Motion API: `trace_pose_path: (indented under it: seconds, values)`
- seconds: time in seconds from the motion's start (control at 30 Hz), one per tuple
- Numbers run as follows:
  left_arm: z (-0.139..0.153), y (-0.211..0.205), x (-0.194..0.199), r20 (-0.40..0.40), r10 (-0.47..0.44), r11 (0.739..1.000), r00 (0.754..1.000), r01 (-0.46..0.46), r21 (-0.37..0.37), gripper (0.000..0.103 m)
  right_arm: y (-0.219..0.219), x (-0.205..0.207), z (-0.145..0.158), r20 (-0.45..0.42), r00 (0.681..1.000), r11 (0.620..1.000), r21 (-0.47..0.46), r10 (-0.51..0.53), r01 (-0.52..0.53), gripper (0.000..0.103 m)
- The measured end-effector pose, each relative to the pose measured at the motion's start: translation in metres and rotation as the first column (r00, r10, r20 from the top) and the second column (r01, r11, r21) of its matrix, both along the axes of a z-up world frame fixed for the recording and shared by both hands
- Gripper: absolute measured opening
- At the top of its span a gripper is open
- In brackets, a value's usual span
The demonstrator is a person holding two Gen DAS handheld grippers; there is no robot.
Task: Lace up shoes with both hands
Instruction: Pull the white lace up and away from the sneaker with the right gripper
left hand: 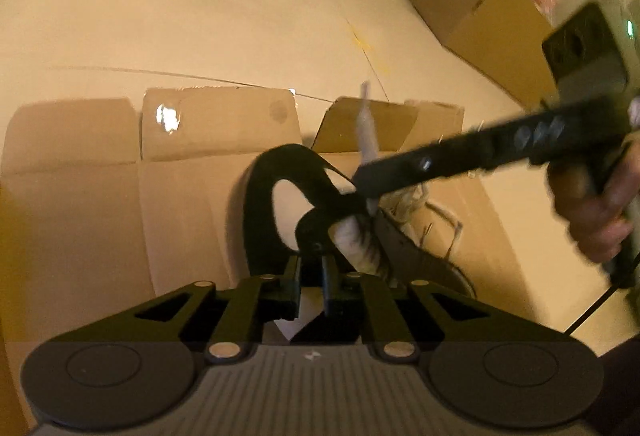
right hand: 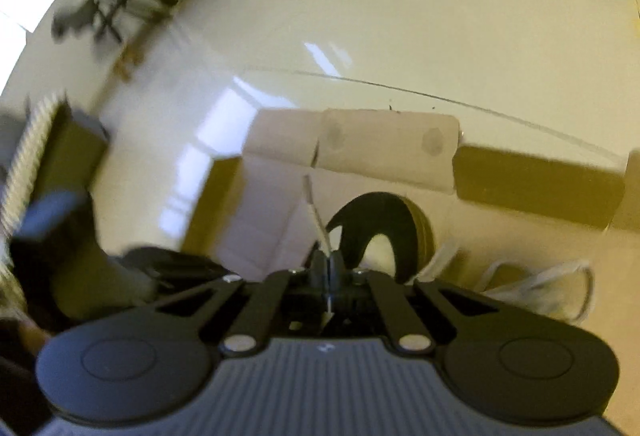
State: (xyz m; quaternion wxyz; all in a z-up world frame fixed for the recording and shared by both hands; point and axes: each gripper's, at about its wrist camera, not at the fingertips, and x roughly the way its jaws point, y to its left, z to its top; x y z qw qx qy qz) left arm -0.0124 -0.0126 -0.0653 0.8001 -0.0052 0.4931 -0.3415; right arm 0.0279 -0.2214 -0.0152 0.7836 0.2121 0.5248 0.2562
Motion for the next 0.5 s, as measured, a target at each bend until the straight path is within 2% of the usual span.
trace_pose_path:
  seconds: [0.2,0.3,0.4,0.47,0.5]
  values:
    - [-0.001,-0.010,0.003,0.013,-0.059,0.997,0.998,0.058,0.057,0.010,-0.014,0.001,0.027,-0.018,0.997,0.985,0.155,-0.071,0.073,0.002]
    - [-0.002,-0.015,0.000,0.048,-0.081,0.994,0.996,0.078,0.072,0.010,-0.027,-0.003,0.058,-0.010,0.993,0.971,0.212,-0.116,0.115,0.003]
    - [-0.002,-0.014,0.000,0.046,-0.083,0.994,0.996,0.079,0.076,0.010,-0.035,-0.009,0.080,-0.005,0.990,0.959,0.245,-0.144,0.141,0.003]
    - [-0.002,-0.015,0.000,0.043,-0.079,0.994,0.996,0.075,0.073,0.011,-0.041,-0.016,0.105,0.037,0.986,0.941,0.307,-0.161,0.142,0.003]
    - [-0.001,-0.017,-0.002,0.048,-0.081,0.994,0.996,0.077,0.080,0.011,-0.039,-0.016,0.110,0.055,0.986,0.944,0.300,-0.159,0.136,0.003]
